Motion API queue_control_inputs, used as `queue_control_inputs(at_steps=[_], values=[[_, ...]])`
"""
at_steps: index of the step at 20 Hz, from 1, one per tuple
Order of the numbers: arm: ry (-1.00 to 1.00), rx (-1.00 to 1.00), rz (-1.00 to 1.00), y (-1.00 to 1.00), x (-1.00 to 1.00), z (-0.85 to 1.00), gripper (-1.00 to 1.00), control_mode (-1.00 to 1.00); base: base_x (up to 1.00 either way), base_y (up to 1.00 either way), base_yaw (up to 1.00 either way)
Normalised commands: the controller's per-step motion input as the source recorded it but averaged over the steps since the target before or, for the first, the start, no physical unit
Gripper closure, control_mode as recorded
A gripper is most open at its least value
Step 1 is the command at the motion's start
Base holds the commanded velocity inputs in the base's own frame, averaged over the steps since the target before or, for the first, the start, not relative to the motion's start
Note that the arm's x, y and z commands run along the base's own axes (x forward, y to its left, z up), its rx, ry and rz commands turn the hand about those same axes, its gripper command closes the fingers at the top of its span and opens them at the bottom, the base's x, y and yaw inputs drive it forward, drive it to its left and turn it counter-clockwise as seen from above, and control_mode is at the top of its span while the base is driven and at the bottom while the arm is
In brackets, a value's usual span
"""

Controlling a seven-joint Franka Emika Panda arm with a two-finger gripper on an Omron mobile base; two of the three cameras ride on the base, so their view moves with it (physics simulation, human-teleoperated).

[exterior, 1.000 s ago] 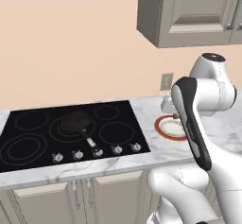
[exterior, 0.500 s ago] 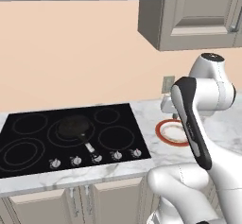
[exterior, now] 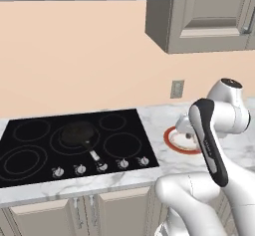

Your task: Place the fish on the plate and place the cucumber on the same plate.

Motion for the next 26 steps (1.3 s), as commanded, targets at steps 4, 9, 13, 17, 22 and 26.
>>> queue_control_inputs(at_steps=[4, 9, 13, 17, 22, 26], values=[[-0.13, 0.01, 0.05, -0.33, 0.81, -0.45, 1.00, -1.00, 0.00, 0.00, 0.00], [-0.02, -0.03, 0.03, -0.33, 0.94, -0.26, 1.00, -1.00, 0.00, 0.00, 0.00], [0.10, -0.05, -0.03, 0.00, 0.70, -0.01, 1.00, -1.00, 0.00, 0.00, 0.00], [0.28, -0.01, -0.07, 0.00, 0.56, 0.00, 1.00, -1.00, 0.00, 0.00, 0.00], [0.26, 0.00, -0.03, -0.08, 0.30, 0.00, 1.00, -1.00, 0.00, 0.00, 0.00], [0.20, 0.00, -0.01, -0.03, 0.27, -0.09, 1.00, -1.00, 0.00, 0.00, 0.00]])
